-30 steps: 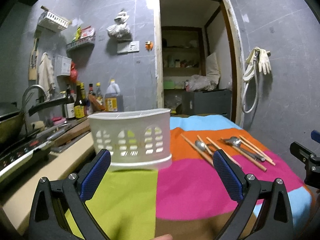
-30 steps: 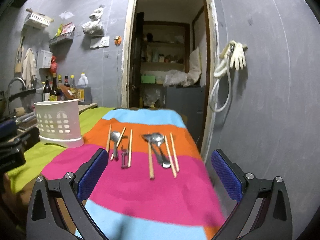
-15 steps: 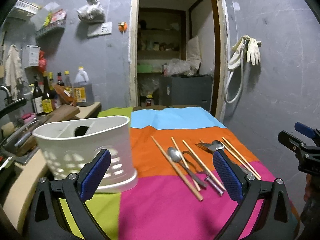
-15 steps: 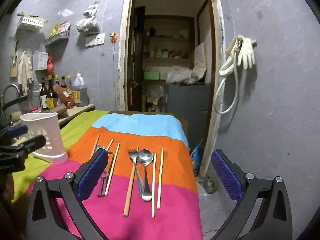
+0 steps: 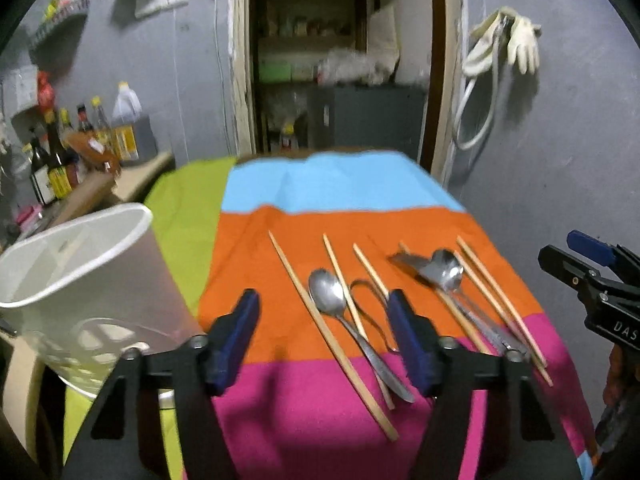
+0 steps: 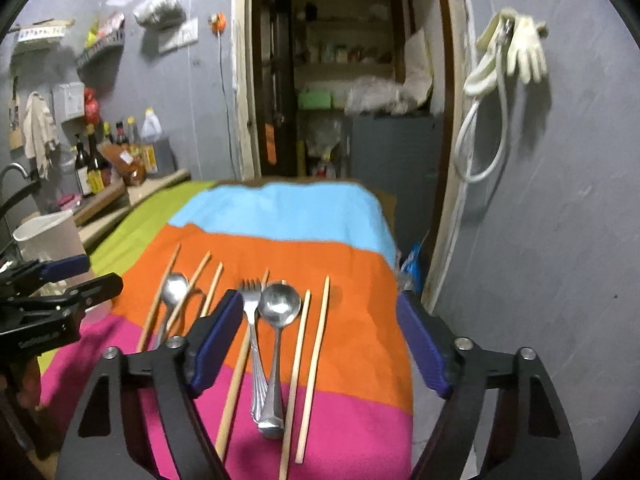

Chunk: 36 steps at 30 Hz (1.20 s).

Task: Organize utensils
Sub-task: 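Move the left tool down over the row of chopsticks, then close the left tool on a wooden chopstick and lift it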

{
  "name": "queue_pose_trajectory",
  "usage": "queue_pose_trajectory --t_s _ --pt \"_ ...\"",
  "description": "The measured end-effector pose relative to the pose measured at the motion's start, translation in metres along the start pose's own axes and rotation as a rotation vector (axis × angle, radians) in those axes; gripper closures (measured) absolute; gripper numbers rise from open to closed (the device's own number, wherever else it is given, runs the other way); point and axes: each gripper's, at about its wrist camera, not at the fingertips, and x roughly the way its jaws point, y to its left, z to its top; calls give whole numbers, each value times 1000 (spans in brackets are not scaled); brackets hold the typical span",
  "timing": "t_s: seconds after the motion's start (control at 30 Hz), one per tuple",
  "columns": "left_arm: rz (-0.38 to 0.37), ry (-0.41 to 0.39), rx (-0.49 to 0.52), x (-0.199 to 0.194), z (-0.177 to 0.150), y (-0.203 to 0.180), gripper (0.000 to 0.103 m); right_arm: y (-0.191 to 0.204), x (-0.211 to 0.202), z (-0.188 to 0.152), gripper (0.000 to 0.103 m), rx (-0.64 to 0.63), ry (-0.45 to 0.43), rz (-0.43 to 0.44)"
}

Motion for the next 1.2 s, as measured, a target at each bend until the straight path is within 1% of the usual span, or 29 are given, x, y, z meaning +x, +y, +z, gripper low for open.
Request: queue_pose_trajectory --t_s 0.07,0.1,0.13,0.17,0.27,0.33,0.4,0.47,0.53,0.83,1.0,1.1,1.13,1.2 --pt "-4 54 -9 14 -1 3 58 -3 12 -1 46 5 50 10" --pt "-5 77 -13 20 -2 4 60 -4 16 -1 49 12 69 15" --pt "-6 92 -14 23 -2 4 64 -7 22 -2 56 26 95 22" --pt "-10 113 -15 28 -3 5 66 -8 27 -2 59 37 115 28" --pt "-15 166 -31 40 -6 7 73 -14 43 -5 66 70 181 55" --pt "-23 205 -51 49 -6 10 77 -16 49 -6 71 80 206 62" --pt "-34 228 -66 55 -7 13 78 -18 56 -8 74 88 231 72" --pt "-44 252 -81 61 -8 16 82 -20 63 -8 79 96 254 77" --pt "-48 281 -87 68 -8 19 84 -23 68 -8 80 107 274 88" --pt "-81 357 -147 84 1 28 85 -24 84 -3 83 121 331 114" --pt "-105 396 -160 88 3 29 85 -27 92 0 85 161 375 127" --pt "-119 417 -181 91 5 32 86 -26 95 1 91 179 399 140" --pt "-115 425 -187 91 6 33 91 -26 95 2 94 193 406 149" --pt "-114 433 -192 90 6 35 93 -30 97 3 97 230 423 165"
